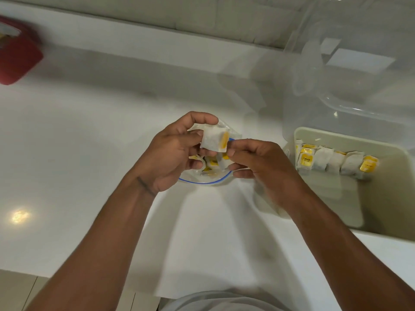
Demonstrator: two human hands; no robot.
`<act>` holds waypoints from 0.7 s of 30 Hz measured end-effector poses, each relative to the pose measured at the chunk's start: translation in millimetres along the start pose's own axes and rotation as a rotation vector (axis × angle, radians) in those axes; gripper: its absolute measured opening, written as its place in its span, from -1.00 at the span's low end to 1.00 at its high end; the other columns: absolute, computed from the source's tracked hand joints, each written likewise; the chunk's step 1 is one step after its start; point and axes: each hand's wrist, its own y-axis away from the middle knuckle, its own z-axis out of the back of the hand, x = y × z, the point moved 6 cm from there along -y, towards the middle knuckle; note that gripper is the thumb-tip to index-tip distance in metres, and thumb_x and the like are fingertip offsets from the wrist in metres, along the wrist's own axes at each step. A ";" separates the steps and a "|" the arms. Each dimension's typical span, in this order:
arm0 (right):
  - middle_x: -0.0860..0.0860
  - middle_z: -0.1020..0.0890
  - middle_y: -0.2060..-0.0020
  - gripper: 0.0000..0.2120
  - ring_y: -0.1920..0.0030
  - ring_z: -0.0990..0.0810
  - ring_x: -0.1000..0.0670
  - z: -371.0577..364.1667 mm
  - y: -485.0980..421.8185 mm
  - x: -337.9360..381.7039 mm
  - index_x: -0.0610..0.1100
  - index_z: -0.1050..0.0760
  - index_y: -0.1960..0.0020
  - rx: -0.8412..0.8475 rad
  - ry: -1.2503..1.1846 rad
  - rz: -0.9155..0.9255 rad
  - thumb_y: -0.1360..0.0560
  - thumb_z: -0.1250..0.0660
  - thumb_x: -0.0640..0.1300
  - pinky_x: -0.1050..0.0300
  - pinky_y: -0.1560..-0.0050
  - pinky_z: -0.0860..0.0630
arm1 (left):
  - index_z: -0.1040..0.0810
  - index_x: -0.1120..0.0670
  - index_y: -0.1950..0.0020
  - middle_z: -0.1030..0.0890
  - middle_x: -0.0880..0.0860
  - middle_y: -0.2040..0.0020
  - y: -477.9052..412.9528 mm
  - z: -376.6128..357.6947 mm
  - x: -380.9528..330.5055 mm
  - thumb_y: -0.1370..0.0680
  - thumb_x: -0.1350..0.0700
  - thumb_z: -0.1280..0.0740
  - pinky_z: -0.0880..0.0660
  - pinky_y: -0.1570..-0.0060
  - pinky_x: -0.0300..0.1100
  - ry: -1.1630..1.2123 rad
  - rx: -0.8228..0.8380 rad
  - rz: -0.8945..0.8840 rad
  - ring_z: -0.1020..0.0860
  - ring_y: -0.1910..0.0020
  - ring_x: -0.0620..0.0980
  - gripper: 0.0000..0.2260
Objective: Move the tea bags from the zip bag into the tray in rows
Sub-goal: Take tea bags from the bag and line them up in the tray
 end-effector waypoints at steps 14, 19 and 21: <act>0.02 -0.60 0.41 -0.95 0.40 -0.56 0.10 18.7 -2.1 29.4 -0.05 -0.69 0.13 -0.051 0.347 0.207 -0.45 -0.49 -0.08 0.13 0.27 -0.57 | -0.64 -0.01 -0.12 -0.69 -0.07 -0.05 -3.9 -6.8 -7.3 -0.55 0.03 -0.27 -0.56 0.02 -0.11 -0.346 -0.055 -0.100 -0.65 -0.08 -0.08 -0.79; 0.15 -0.51 0.52 -0.94 0.43 -0.49 0.11 21.9 -4.2 39.2 0.03 -0.68 0.15 -0.041 0.479 0.322 -0.42 -0.52 0.00 0.09 0.23 -0.49 | -0.67 -0.14 -0.07 -0.69 -0.13 0.09 -10.2 -16.8 -17.0 -0.50 0.04 -0.47 -0.57 -0.06 -0.10 -0.740 -0.066 -0.279 -0.62 0.06 -0.20 -0.83; 0.10 -0.56 0.46 -0.95 0.41 -0.56 0.08 24.9 -4.4 41.0 0.03 -0.68 0.12 -0.054 0.449 0.347 -0.43 -0.51 -0.04 0.05 0.23 -0.52 | -0.69 -0.12 -0.02 -0.69 -0.11 0.17 -11.6 -16.6 -20.3 -0.49 0.07 -0.49 -0.58 0.05 -0.13 -0.718 -0.096 -0.288 -0.62 0.17 -0.21 -0.86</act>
